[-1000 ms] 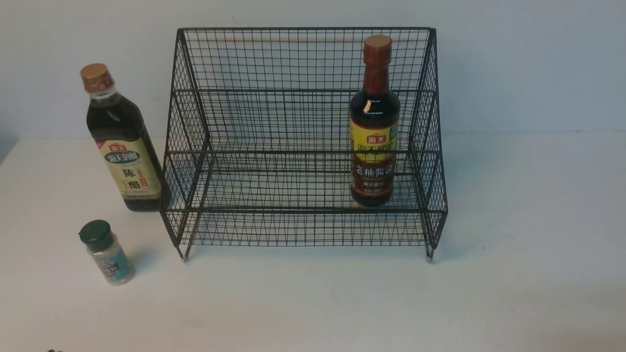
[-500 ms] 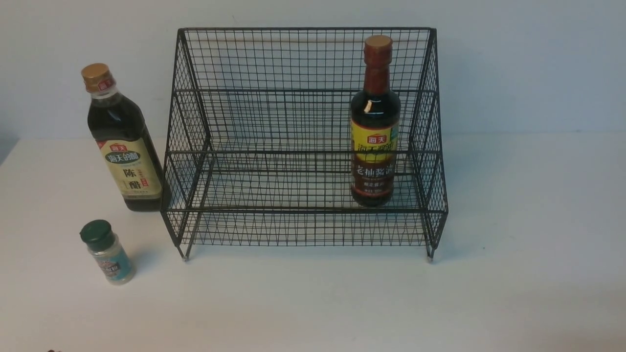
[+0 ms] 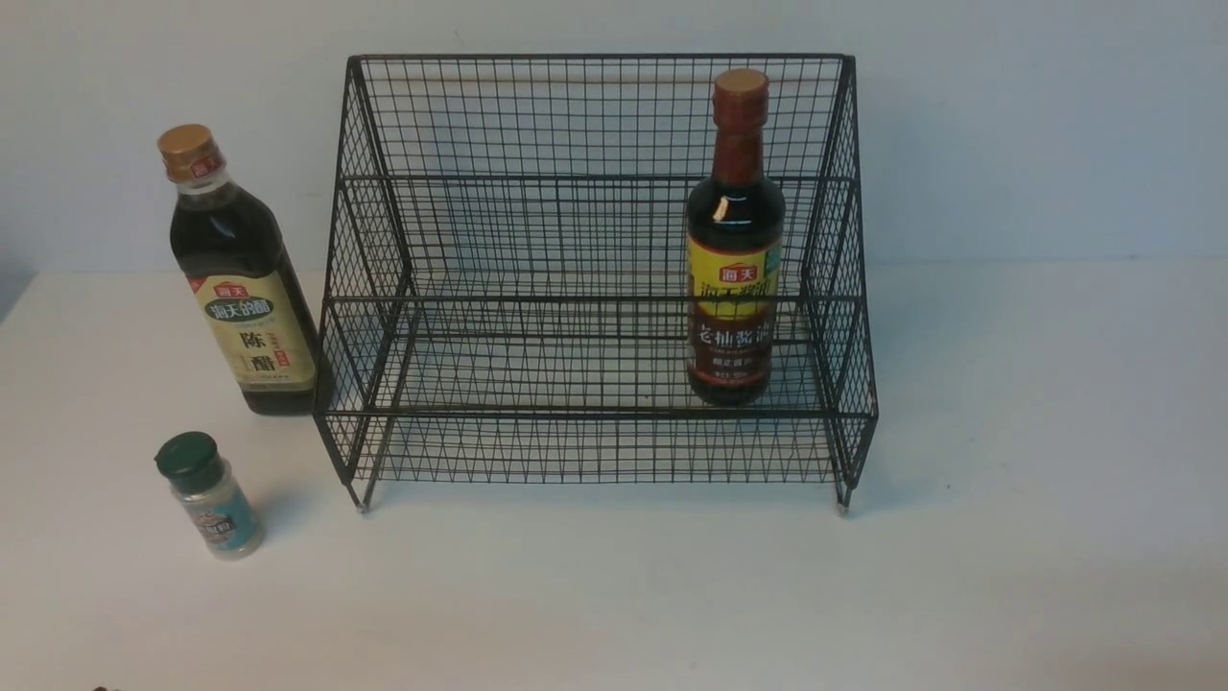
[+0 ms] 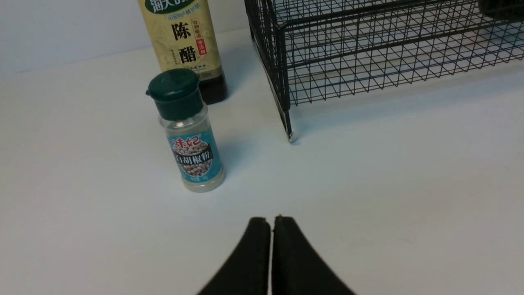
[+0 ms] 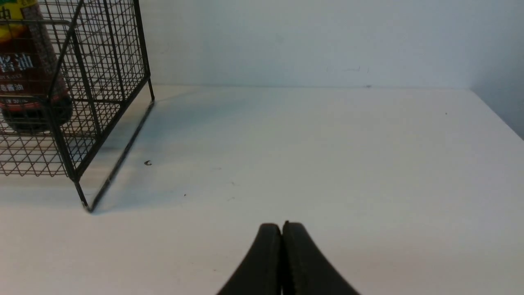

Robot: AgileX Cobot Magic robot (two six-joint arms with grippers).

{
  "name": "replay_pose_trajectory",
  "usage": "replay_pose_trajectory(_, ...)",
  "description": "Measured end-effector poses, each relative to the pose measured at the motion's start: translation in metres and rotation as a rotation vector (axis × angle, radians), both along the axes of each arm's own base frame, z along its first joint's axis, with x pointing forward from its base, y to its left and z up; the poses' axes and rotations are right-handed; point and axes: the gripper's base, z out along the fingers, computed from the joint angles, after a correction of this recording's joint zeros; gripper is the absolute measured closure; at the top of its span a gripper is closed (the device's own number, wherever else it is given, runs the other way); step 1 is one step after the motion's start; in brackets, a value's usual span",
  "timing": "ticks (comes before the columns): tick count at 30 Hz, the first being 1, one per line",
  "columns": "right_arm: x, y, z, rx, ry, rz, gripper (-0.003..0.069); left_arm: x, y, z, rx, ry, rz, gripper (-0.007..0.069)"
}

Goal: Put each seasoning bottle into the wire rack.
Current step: Use the left arm to grab the condiment bottle closest to it

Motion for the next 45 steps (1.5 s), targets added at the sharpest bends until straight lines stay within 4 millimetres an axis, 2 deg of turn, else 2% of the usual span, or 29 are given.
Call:
replay_pose_trajectory(3,0.0,0.0,0.0,0.0,0.0,0.0,0.0672,0.001,0.002,0.002,0.08,-0.035,-0.006,0.0629)
replay_pose_trajectory(6,0.0,0.0,0.0,0.0,0.0,0.0,0.0672,0.003,0.002,0.011,0.115,-0.143,-0.006,0.0629)
replay_pose_trajectory(15,0.0,0.0,0.0,0.0,0.0,0.0,0.0672,0.003,0.001,0.044,-0.088,-0.481,0.02,0.0629)
replay_pose_trajectory(20,0.0,0.0,0.0,0.0,0.0,0.0,0.0672,0.003,0.002,0.046,-0.215,-0.492,0.032,0.0629)
replay_pose_trajectory(23,0.0,0.0,0.0,0.0,0.0,0.0,0.0672,0.003,0.002,0.044,-0.369,-0.439,0.049,0.0629)
replay_pose_trajectory(29,0.0,0.0,0.0,0.0,0.0,0.0,0.0672,0.002,0.003,0.049,-0.45,-0.485,0.051,0.0629)
replay_pose_trajectory(32,0.0,0.0,0.0,0.0,0.0,0.0,0.0672,-0.001,0.005,0.058,-0.481,-0.595,0.043,0.0629)
replay_pose_trajectory(34,0.0,0.0,0.0,0.0,0.0,0.0,0.0672,-0.009,0.008,0.076,-0.515,-0.801,0.029,0.0629)
replay_pose_trajectory(37,0.0,0.0,0.0,0.0,0.0,0.0,0.0672,-0.017,0.012,0.102,-0.514,-0.92,0.039,0.0629)
replay_pose_trajectory(38,0.0,0.0,0.0,0.0,0.0,0.0,0.0672,-0.017,0.012,0.107,-0.506,-0.929,0.042,0.0629)
replay_pose_trajectory(39,0.0,0.0,0.0,0.0,0.0,0.0,0.0672,-0.016,0.012,0.123,-0.467,-0.928,0.054,0.0629)
replay_pose_trajectory(41,0.0,0.0,0.0,0.0,0.0,0.0,0.0672,-0.004,0.01,0.141,-0.353,-0.854,0.071,0.0629)
replay_pose_trajectory(43,0.0,0.0,0.0,0.0,0.0,0.0,0.0672,0.019,0.005,0.143,-0.235,-0.713,0.081,0.0629)
replay_pose_trajectory(45,0.0,0.0,0.0,0.0,0.0,0.0,0.0672,0.039,0.002,0.133,-0.179,-0.584,0.082,0.0629)
